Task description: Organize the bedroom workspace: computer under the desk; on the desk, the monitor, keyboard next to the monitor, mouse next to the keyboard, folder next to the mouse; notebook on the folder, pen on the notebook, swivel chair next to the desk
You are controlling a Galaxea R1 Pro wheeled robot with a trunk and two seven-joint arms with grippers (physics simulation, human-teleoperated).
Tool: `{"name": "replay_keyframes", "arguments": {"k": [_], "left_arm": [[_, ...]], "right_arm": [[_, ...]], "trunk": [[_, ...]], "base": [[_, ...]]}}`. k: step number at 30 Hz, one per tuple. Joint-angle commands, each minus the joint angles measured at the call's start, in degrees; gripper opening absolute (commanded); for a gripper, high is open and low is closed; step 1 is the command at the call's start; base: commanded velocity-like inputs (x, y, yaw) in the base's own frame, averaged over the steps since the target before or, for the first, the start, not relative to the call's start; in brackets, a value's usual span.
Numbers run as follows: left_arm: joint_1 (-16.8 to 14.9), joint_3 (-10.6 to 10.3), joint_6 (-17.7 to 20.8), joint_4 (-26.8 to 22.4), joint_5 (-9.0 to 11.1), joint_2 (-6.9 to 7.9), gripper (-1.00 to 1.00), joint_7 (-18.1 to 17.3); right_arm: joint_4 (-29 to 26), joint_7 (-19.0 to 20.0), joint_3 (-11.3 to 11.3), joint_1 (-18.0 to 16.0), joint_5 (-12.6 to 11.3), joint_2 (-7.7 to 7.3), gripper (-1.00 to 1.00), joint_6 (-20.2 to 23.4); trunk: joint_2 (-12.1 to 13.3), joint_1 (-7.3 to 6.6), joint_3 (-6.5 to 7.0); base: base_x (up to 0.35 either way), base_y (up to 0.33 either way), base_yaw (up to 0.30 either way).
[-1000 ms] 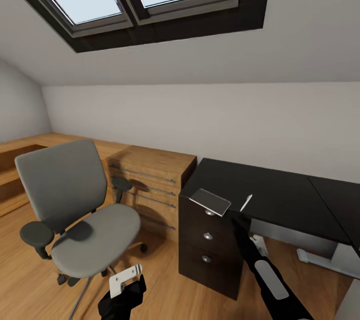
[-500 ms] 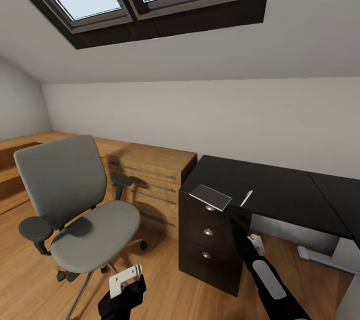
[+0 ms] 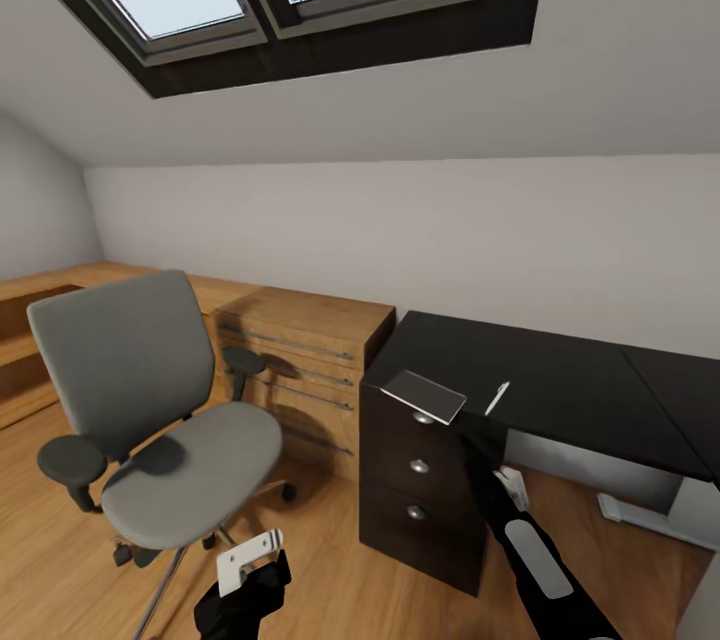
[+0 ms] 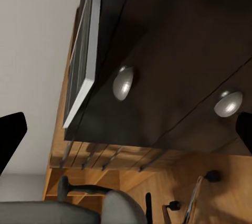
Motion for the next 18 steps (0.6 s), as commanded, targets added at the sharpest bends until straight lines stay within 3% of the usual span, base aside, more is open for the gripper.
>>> {"name": "replay_keyframes", "arguments": {"k": [1, 10, 18], "left_arm": [[0.0, -0.1, 0.3, -0.1, 0.2, 0.04, 1.00, 0.3], [0.0, -0.2, 0.3, -0.1, 0.2, 0.06, 1.00, 0.3], [0.0, -0.4, 0.3, -0.1, 0.2, -0.01, 1.00, 0.3]], "right_arm": [[0.0, 0.2, -0.1, 0.0, -0.6, 0.03, 1.00, 0.2], [0.0, 0.2, -0.1, 0.0, -0.6, 0.03, 1.00, 0.2], [0.2, 0.2, -0.4, 0.0, -0.5, -0.11, 1.00, 0.1]], "trunk": [[0.0, 0.01, -0.05], [0.0, 0.01, -0.05], [0.0, 0.01, -0.05]], "base": [[0.150, 0.150, 0.000], [0.221, 0.200, 0.000], [0.082, 0.027, 0.000]]}}
